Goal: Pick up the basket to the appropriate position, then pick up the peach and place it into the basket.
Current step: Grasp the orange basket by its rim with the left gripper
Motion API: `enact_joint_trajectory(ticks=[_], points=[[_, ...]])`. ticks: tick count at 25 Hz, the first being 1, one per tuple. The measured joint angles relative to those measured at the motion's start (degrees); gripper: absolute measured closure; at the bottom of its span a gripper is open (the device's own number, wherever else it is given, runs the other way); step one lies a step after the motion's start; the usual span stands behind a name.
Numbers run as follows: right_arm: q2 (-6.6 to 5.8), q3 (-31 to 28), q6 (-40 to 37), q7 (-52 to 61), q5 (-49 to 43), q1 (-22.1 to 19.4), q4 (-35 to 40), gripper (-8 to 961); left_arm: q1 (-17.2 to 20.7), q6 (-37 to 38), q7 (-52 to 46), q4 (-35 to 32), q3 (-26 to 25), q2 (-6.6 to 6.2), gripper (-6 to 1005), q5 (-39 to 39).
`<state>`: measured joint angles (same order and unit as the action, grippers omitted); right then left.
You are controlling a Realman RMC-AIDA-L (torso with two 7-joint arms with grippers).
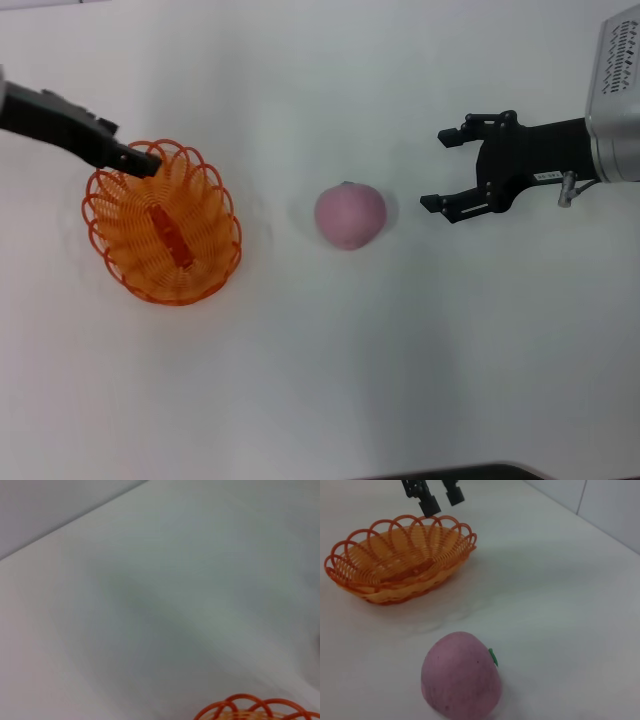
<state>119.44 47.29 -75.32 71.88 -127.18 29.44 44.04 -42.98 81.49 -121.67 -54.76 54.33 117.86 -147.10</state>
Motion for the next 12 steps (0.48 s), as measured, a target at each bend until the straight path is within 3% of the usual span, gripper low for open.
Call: enact_joint_trajectory(ticks=[6, 12], points=[[0.0, 0.18, 0.0, -0.02, 0.0, -0.02, 0.0, 6, -6.54, -0.47, -0.45, 5.41, 2.18, -0.62, 205, -6.24], [0.0, 0.17, 0.0, -0.04, 0.0, -0.23, 0.0, 6, -9.13, -4.26, -1.14, 8.16, 2.41, 0.4, 207, -12.08]])
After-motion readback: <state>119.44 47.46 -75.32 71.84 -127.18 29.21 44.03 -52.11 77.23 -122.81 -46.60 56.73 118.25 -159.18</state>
